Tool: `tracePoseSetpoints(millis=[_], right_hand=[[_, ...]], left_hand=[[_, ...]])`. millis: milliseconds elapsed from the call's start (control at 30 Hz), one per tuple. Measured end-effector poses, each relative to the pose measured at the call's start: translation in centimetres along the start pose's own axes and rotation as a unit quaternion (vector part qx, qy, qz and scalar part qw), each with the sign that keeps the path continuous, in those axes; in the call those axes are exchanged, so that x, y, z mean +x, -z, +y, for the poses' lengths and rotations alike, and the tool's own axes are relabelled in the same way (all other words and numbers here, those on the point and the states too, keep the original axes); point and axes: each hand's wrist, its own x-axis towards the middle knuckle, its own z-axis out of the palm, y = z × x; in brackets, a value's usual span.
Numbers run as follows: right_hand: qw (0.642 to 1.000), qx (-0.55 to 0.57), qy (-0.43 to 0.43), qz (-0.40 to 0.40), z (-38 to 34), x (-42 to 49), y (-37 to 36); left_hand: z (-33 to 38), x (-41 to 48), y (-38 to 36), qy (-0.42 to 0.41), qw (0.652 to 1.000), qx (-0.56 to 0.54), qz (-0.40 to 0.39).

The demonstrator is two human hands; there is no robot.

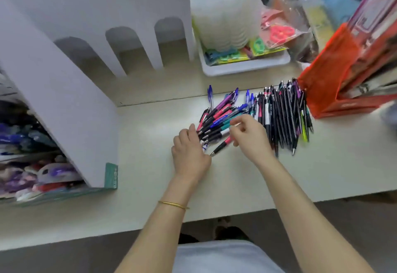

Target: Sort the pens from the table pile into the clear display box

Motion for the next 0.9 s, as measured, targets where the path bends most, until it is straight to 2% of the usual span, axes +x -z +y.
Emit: tracePoseSetpoints(millis=[167, 267, 433, 567, 733, 900], right_hand=[[0.999, 0.03, 0.008, -0.009, 0.4, 2.3, 0.3], [0.999, 0.049, 0.012, -0.01, 0.3, 3.3, 0.3], [0.997, 0.072, 0.014, -0.015, -0.6, 4.4, 0.3], [0.996, 0.089, 0.013, -0.012, -0.9, 5.3, 0.7], [0.995, 0.096, 0.011, -0.003, -1.0, 6.2, 0.9], [0.995, 0.104, 0.0, 0.006, -0.9, 7.0, 0.7]], left_hand=[[-1.9, 1.1, -0.4, 0.001, 0.997, 0.048, 0.057], [-1.9, 1.9, 0.1, 0.022, 0.998, 0.047, 0.027], [-0.7, 3.6, 0.4, -0.054, 0.998, 0.038, 0.011], [-2.1, 4.7, 0.2, -0.099, 0.988, 0.104, 0.057], [-4.6, 5.0, 0.6, -0.063, 0.981, 0.157, 0.098], [-4.9, 5.2, 1.9, 0.003, 0.986, 0.159, 0.053]])
